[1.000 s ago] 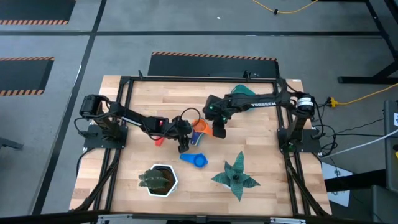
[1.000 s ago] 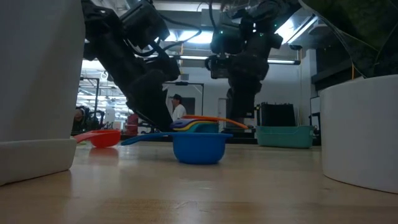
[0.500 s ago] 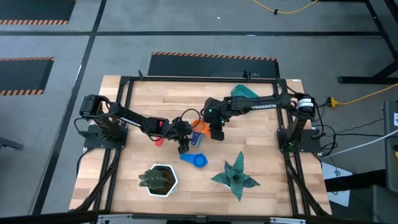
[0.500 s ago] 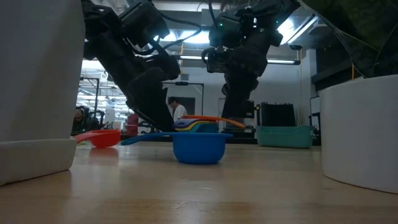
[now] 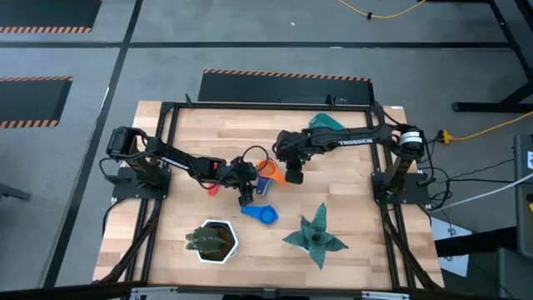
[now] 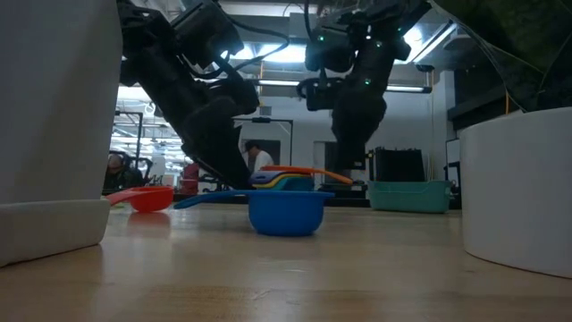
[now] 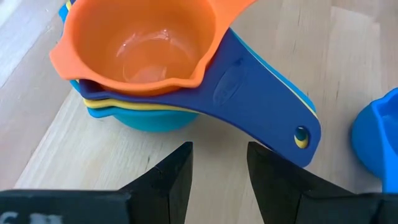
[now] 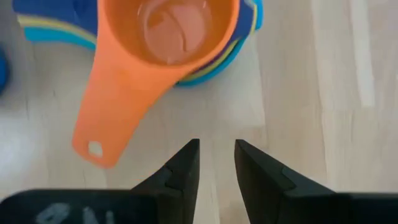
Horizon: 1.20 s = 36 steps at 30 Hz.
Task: Nest measuring cups in basket
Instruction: Stack the orange measuring cup on top of the dark blue measuring cup
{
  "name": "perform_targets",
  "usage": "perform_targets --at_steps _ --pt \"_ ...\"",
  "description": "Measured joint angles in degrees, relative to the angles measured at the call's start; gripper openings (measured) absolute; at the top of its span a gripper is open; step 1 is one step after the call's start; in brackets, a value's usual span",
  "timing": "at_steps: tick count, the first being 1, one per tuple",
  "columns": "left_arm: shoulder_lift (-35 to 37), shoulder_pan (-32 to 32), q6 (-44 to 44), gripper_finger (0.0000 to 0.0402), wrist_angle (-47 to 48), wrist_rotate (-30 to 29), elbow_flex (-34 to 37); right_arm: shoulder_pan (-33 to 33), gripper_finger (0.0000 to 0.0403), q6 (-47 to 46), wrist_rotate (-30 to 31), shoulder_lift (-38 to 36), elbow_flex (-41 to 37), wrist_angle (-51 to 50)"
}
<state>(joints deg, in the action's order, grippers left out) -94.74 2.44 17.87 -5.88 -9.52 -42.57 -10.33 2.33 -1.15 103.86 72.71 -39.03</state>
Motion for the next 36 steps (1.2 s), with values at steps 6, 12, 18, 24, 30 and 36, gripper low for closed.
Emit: perform_targets --at_steps 6,12,18,24,30,36 --pt "0.0 0.0 0.0 0.0146 -1.2 0.0 0.0 0.9 0.0106 -0.8 -0.1 0.7 0.0 1.4" --pt "0.0 -0.1 0.0 0.0146 -1.6 -0.3 0.0 2.5 0.0106 -2.3 -0.5 2.1 0.0 3.4" --pt "0.0 -0.1 0.0 0.0146 -3.1 -0.5 0.0 4.1 0.0106 -5.3 -0.6 2.2 0.0 5.5" --pt "0.0 -0.1 0.0 0.0146 -4.5 -1.1 0.0 5.1 0.0106 -6.8 -5.0 2.2 0.0 10.2" --pt "0.0 -0.1 0.0 0.0146 -5.1 -2.8 0.0 5.3 0.0106 -6.6 -5.1 2.2 0.0 12.6" --pt "0.0 -0.1 0.0 0.0146 -5.0 -3.0 0.0 5.3 0.0106 -6.3 -5.0 2.2 0.0 12.1"
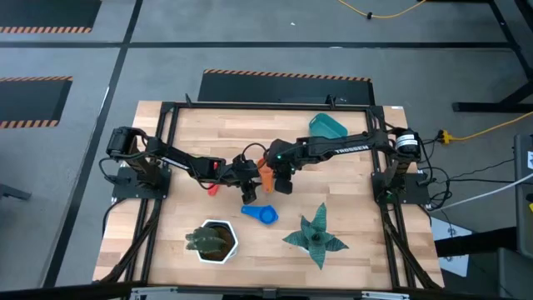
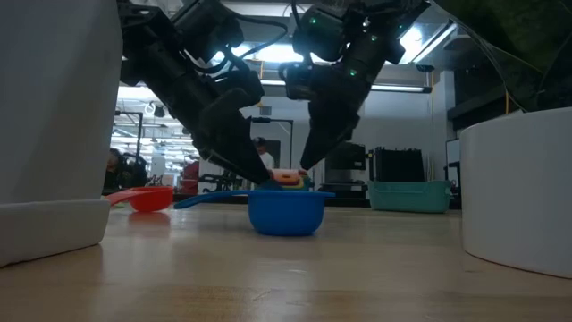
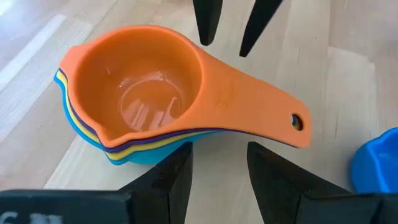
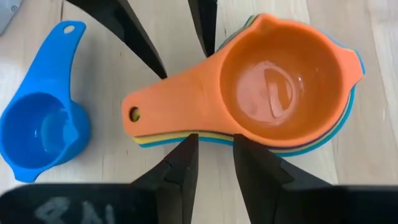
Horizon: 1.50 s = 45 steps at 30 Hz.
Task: Nest measuring cups in basket
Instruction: Stack the orange measuring cup on top of the dark blue measuring cup, then stack the blue measuring cup on top of the orange measuring cup
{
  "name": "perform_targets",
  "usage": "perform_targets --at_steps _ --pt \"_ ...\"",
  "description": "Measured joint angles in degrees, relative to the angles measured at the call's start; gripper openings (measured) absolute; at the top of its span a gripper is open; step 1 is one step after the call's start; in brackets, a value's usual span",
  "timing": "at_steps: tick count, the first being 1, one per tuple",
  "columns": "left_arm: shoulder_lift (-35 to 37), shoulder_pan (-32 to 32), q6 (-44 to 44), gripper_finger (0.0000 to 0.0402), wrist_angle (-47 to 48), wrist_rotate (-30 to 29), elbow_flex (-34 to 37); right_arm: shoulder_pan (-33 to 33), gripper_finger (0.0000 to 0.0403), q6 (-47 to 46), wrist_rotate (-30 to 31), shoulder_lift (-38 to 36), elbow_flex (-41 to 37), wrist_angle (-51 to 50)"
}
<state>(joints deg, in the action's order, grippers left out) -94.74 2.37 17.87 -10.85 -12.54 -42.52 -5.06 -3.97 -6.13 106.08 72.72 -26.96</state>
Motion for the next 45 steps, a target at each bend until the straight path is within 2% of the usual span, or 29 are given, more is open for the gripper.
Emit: perform_targets --at_steps 7,14,19,28,34,41,45 --pt "0.0 0.0 0.0 0.0146 0.5 4.5 0.0 0.0 0.0106 2.9 0.0 -2.6 0.0 -4.7" --pt "0.0 0.0 0.1 0.0146 1.2 10.7 0.0 -0.1 0.0106 5.9 0.5 -8.7 0.0 -9.9" --pt "0.0 0.0 0.2 0.0146 1.3 13.0 0.0 -0.2 0.0106 6.2 1.9 -13.9 0.0 -14.1" --pt "4.2 -0.2 0.1 0.0146 3.3 13.6 0.0 -0.2 0.0106 6.0 11.7 -22.9 0.0 -19.8" --pt "9.0 -0.2 -0.3 0.0146 4.6 13.7 0.0 -0.2 0.0106 6.0 19.2 -24.7 0.0 -20.1" --pt "13.0 -0.5 -0.6 0.0146 6.7 13.4 0.0 -0.2 0.0106 5.7 19.6 -24.8 0.0 -20.1" --pt "15.5 -1.5 -3.8 0.0146 9.9 13.3 -0.1 -0.2 0.0106 5.7 19.6 -24.7 0.0 -19.7"
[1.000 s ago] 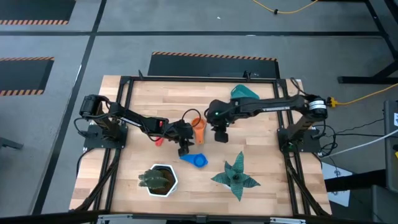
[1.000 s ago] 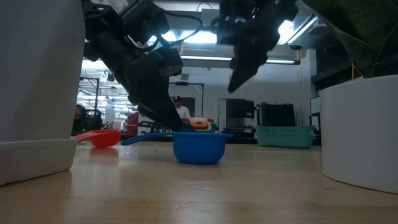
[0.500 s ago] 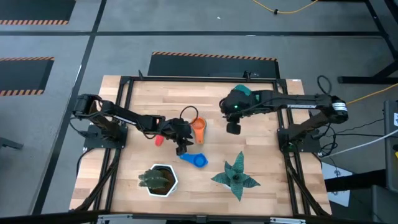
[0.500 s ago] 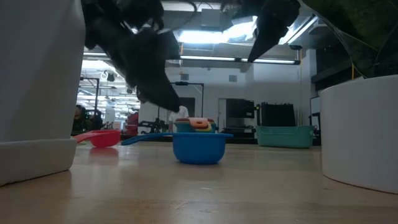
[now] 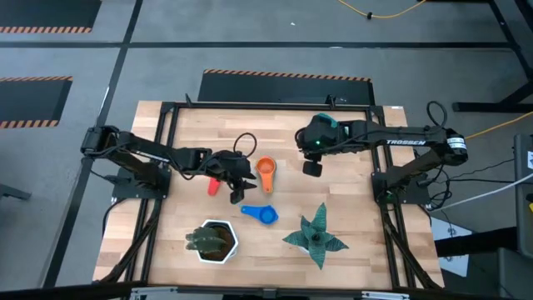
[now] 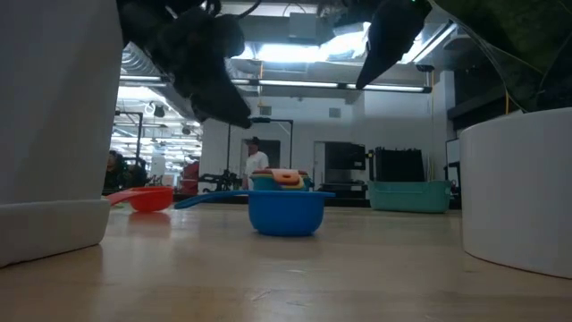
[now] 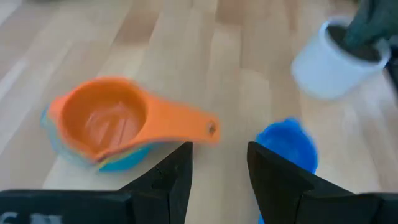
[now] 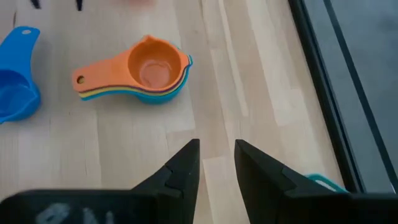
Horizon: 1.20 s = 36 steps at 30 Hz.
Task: Nest measuring cups in basket
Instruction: Stack the blue measuring cup on top of the orange measuring cup
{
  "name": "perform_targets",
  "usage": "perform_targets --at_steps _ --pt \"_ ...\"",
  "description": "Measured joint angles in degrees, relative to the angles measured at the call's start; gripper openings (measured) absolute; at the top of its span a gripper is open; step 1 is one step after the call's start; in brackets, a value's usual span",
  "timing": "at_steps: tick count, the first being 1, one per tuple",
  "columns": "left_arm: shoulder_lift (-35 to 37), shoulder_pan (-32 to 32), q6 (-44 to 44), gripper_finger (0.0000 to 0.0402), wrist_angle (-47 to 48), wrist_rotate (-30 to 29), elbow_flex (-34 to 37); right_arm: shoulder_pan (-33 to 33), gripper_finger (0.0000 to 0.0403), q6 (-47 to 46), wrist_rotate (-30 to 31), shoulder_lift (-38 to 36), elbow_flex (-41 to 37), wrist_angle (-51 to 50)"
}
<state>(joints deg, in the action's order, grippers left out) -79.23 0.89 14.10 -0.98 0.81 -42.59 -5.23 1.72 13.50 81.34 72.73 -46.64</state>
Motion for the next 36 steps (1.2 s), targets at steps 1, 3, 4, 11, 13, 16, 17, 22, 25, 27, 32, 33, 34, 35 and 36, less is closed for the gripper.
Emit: perform_targets --at_steps 1,3,4,11,13,16,17,22,25,27,32,33,34,35,36 --pt "0.5 -0.2 -0.7 0.0146 1.4 0.0 0.0 0.0 0.0106 0.0 0.0 0.0 0.0 0.3" --pt "1.0 -0.7 -1.2 0.0146 2.5 0.2 0.0 0.0 0.0106 0.0 0.0 0.0 0.0 0.4" --pt "1.6 -0.8 -1.2 0.0146 4.2 0.4 0.0 0.0 0.0106 0.0 0.0 0.0 0.0 0.6" --pt "1.2 -0.7 -4.1 0.0146 8.8 14.0 0.0 0.0 0.0106 0.0 0.0 0.0 0.0 1.6" --pt "0.6 -0.7 -3.4 0.0146 9.4 15.8 0.0 0.0 0.0106 0.0 0.0 0.0 0.0 1.9" --pt "-0.6 -0.8 -3.3 0.0146 8.7 16.1 0.0 0.0 0.0106 0.0 -0.1 0.0 0.0 2.1" --pt "-1.3 -0.8 -3.3 0.0146 8.8 16.3 0.0 0.0 0.0106 0.0 -0.1 0.0 0.0 2.1" --pt "-5.2 -0.8 -4.0 0.0146 5.8 18.3 0.0 0.0 0.0106 0.0 -0.1 0.0 0.0 2.3" --pt "-8.3 -0.9 -3.8 0.0146 2.2 21.0 0.0 0.0 0.0106 0.0 -0.1 0.0 0.0 2.3" --pt "-10.3 -1.2 -3.4 0.0146 0.1 22.9 0.0 0.0 0.0106 0.0 -0.1 0.0 0.0 2.3" --pt "-14.5 -2.0 -1.3 0.0146 -3.3 26.3 0.0 0.0 0.0106 0.0 -0.2 0.0 0.0 2.3" --pt "-15.1 -2.1 -0.9 0.0146 -3.5 27.0 0.0 0.0 0.0106 0.0 -0.2 0.0 0.0 2.3" --pt "-15.8 -2.2 -0.6 0.0146 -4.0 27.6 0.0 0.0 0.0106 0.0 -0.2 0.0 0.0 2.3" --pt "-16.4 -2.4 -0.5 0.0146 -4.1 28.0 0.0 0.0 0.0106 0.0 -0.2 0.0 0.0 2.3" --pt "-17.1 -2.4 0.0 0.0146 -4.0 28.5 0.0 0.0 0.0106 0.0 -0.2 0.0 0.0 2.3"
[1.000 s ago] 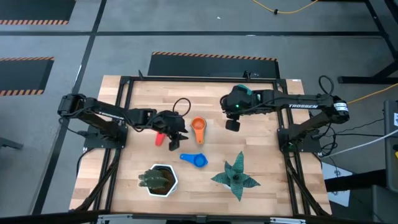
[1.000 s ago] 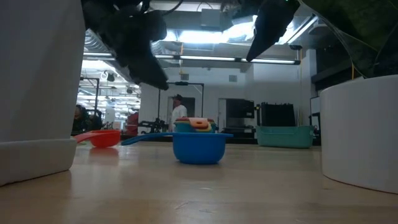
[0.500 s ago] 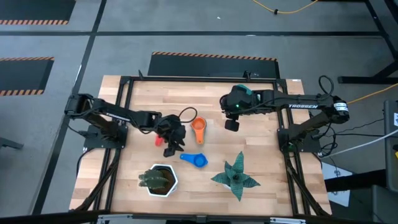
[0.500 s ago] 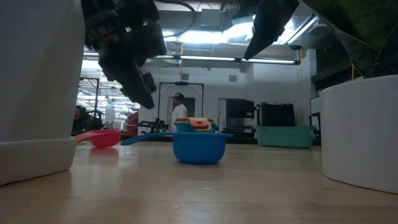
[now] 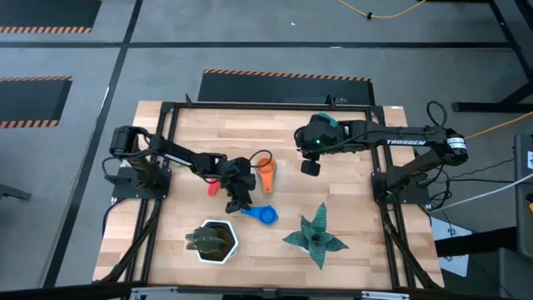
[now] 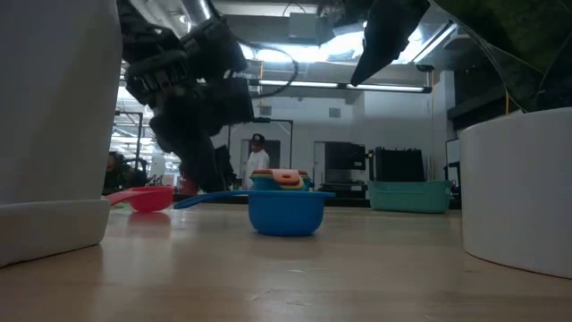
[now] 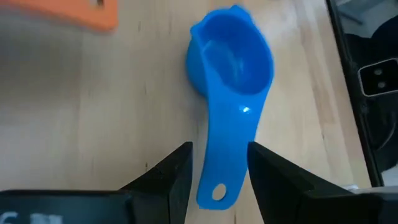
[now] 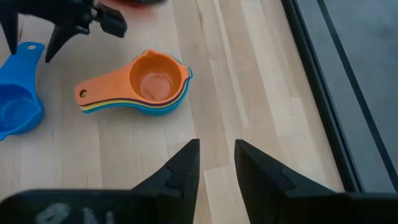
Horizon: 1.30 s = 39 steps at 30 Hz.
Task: Nest measuring cups in basket
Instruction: Stack the blue measuring cup on top of the orange measuring cup
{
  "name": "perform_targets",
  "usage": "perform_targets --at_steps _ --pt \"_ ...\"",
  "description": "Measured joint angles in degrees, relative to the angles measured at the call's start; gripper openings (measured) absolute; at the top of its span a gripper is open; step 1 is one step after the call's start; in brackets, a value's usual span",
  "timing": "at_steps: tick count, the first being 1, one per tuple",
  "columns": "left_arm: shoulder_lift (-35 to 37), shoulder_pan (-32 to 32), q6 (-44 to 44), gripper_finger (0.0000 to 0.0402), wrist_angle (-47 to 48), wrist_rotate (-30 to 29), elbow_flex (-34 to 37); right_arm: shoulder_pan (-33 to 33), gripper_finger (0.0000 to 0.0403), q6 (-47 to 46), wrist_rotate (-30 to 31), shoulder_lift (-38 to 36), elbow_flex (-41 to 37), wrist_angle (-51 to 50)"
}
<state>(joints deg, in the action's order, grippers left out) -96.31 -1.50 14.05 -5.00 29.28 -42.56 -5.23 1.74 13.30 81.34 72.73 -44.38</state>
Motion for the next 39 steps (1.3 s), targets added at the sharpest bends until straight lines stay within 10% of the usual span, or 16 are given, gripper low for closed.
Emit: perform_targets --at_steps 13,39 --pt "-4.8 0.0 3.8 0.0146 -3.8 7.4 0.0 0.0 0.0106 -0.1 0.0 0.0 0.0 0.0" --pt "-4.4 1.7 3.5 0.0146 -3.7 -0.4 0.0 0.0 0.0106 -1.5 0.0 0.0 0.0 -0.1"
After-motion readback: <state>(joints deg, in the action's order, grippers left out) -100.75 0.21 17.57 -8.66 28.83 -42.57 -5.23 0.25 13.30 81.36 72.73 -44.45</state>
